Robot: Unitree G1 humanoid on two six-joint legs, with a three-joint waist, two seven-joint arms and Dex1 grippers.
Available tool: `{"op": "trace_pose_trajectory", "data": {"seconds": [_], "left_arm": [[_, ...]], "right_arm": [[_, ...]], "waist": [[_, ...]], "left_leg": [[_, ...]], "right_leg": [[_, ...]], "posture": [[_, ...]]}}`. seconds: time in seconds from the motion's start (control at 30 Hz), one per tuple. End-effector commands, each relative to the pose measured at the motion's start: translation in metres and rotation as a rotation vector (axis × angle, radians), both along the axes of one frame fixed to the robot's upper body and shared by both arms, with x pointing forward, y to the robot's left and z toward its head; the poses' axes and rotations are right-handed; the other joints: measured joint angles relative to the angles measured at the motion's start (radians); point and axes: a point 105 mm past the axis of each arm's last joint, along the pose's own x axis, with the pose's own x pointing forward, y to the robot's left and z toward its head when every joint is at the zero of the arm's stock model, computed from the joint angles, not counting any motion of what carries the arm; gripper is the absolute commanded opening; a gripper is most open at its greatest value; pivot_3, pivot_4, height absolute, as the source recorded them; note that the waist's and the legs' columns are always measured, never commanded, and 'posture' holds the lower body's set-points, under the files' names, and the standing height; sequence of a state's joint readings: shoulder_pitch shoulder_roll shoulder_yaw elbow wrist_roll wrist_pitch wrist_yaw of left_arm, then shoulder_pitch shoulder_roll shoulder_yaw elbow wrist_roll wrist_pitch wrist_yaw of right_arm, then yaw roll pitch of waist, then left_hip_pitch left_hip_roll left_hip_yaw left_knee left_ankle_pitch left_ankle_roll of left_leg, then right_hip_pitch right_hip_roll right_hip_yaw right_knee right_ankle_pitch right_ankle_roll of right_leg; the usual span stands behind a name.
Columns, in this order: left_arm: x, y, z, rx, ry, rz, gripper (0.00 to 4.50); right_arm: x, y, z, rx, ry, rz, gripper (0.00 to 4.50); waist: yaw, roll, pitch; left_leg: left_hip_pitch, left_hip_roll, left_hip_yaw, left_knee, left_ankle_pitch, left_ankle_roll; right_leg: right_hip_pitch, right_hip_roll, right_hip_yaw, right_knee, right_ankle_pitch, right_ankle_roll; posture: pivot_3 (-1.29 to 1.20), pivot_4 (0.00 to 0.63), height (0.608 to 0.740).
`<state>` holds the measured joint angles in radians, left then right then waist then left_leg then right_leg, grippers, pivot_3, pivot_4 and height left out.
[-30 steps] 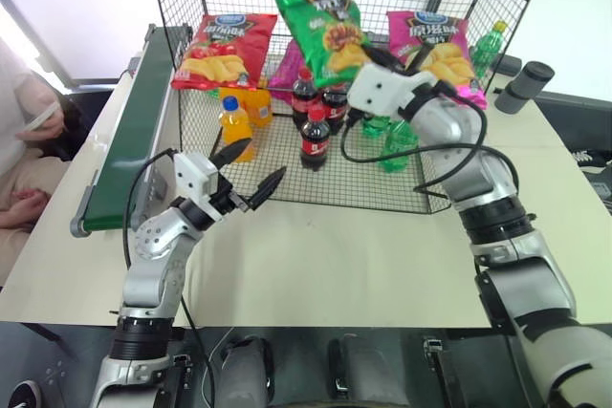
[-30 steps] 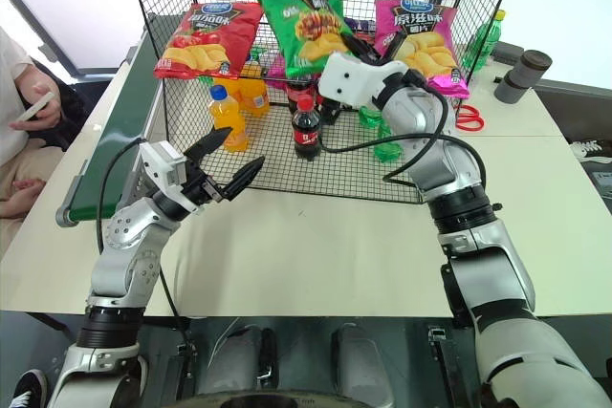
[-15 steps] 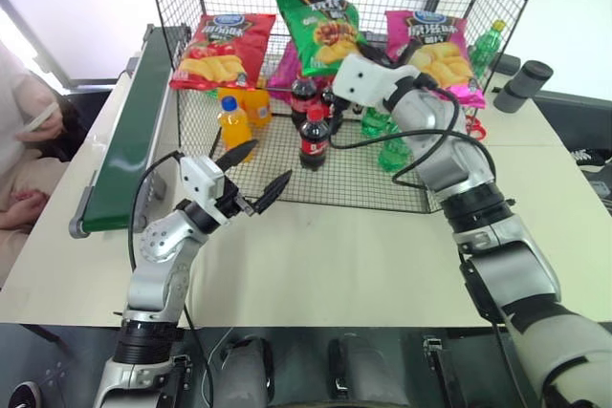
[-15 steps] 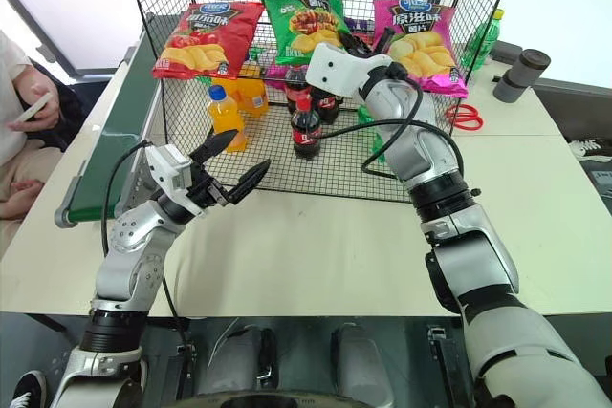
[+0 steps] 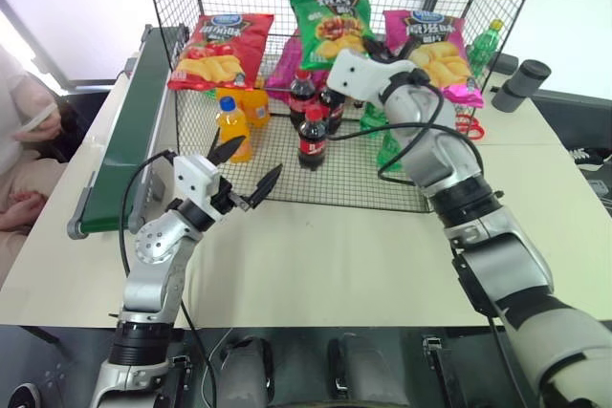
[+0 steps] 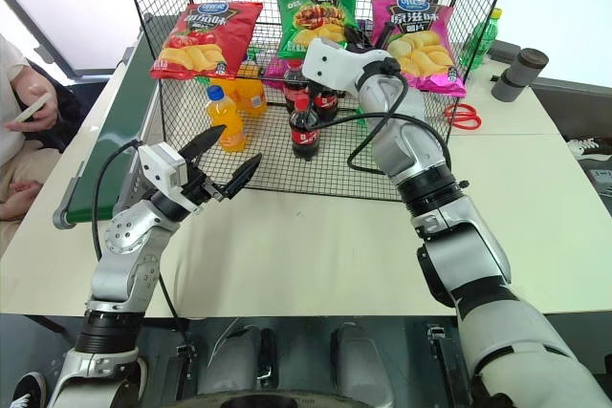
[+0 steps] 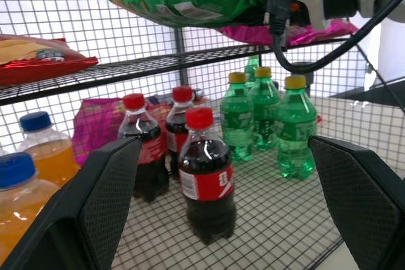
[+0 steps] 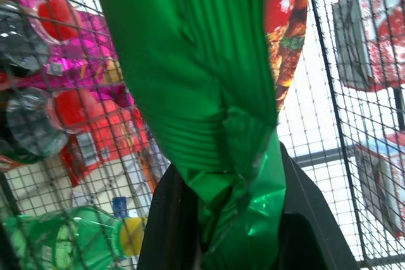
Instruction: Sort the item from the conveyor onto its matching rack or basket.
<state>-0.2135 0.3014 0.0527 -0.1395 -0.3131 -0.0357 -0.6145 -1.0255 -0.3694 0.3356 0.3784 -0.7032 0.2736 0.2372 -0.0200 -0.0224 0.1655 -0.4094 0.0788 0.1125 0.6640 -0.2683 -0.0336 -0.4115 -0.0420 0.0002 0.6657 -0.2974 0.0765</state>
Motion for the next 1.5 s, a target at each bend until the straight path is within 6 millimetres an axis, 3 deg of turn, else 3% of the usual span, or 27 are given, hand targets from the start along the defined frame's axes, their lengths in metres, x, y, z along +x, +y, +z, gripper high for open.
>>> {"op": "trace_pose_trajectory", "data": {"seconds": [0.03,0.13,0.17,0.37,0.5,0.63,0.73,0.8,0.97,1.1,1.5], "left_arm": [[-0.001,-0.002,0.015,-0.005,-0.069,0.013,4.50],[-0.001,-0.004,0.014,0.001,-0.074,0.011,4.50],[-0.001,-0.004,0.014,0.000,-0.074,0.011,4.50],[-0.001,-0.003,0.010,0.006,-0.066,0.009,4.50],[-0.003,-0.003,0.004,0.014,-0.054,0.003,4.50],[-0.002,-0.006,0.006,0.006,-0.058,-0.007,4.50],[-0.002,-0.007,0.006,0.007,-0.058,-0.012,4.50],[-0.002,-0.008,0.005,0.009,-0.057,-0.014,4.50],[-0.002,-0.009,0.005,0.012,-0.057,-0.019,4.50],[-0.002,-0.009,0.005,0.000,-0.053,-0.019,4.50],[-0.004,-0.012,0.005,-0.005,-0.053,-0.032,4.50]], "right_arm": [[-0.003,0.002,0.013,0.011,-0.050,0.000,0.29],[-0.003,0.004,0.008,0.003,-0.027,0.006,0.29],[-0.003,0.005,0.007,0.008,-0.015,0.009,1.32],[-0.007,0.013,0.015,0.071,0.005,0.054,4.01],[-0.015,0.023,0.028,0.143,0.014,0.116,4.01],[-0.015,0.021,0.018,0.234,0.118,0.147,4.01],[-0.017,0.016,0.025,0.323,0.149,0.150,4.01],[-0.017,0.013,0.030,0.284,0.132,0.142,4.01],[-0.017,0.010,0.023,0.358,0.211,0.169,4.01],[-0.026,0.023,0.012,0.488,0.347,0.275,4.01],[-0.034,0.028,0.011,0.380,0.303,0.325,4.01]], "waist": [[0.000,0.000,0.000],[0.000,0.000,0.000],[0.000,0.000,0.000],[-0.001,0.000,0.000],[-0.002,0.000,0.000],[0.002,0.000,0.000],[0.003,0.000,0.000],[0.003,0.000,0.000],[-0.001,0.000,0.000],[-0.001,0.000,0.000],[0.002,0.000,0.000]], "left_leg": [[0.000,0.000,0.000,0.000,0.000,0.000],[0.000,0.000,0.000,0.000,0.000,0.000],[0.000,0.000,0.000,0.000,0.000,0.000],[0.000,0.000,0.000,0.000,0.000,0.000],[0.000,0.000,0.000,0.000,0.000,0.000],[0.000,0.000,0.000,0.000,0.000,0.000],[0.000,0.000,0.000,0.000,0.000,0.000],[0.000,0.000,0.000,0.000,0.000,0.000],[0.000,0.000,0.000,0.000,0.000,0.001],[0.000,0.000,0.000,-0.001,0.000,0.001],[-0.001,0.000,0.000,-0.001,-0.001,0.001]], "right_leg": [[0.000,0.000,0.000,0.000,0.000,0.000],[0.000,0.000,0.000,0.000,0.000,0.000],[0.000,0.000,0.000,0.000,0.000,0.000],[0.000,0.000,0.000,0.000,0.000,0.000],[0.000,0.000,0.000,0.000,0.000,0.000],[0.000,0.000,0.000,0.000,0.000,0.000],[0.000,0.000,0.000,0.000,0.000,0.000],[0.000,0.000,0.000,0.000,0.000,0.000],[0.000,0.000,0.000,0.000,0.000,0.000],[-0.001,0.000,0.000,0.000,0.000,0.000],[-0.001,0.000,0.000,0.000,0.000,0.000]], "posture": [[0.00,0.150,0.740],[0.00,0.150,0.740],[0.00,0.150,0.740],[0.00,0.150,0.740],[0.00,0.150,0.740],[0.00,0.150,0.740],[0.00,0.150,0.740],[0.00,0.150,0.740],[0.00,0.150,0.740],[0.00,0.150,0.740],[0.00,0.150,0.740]]}}
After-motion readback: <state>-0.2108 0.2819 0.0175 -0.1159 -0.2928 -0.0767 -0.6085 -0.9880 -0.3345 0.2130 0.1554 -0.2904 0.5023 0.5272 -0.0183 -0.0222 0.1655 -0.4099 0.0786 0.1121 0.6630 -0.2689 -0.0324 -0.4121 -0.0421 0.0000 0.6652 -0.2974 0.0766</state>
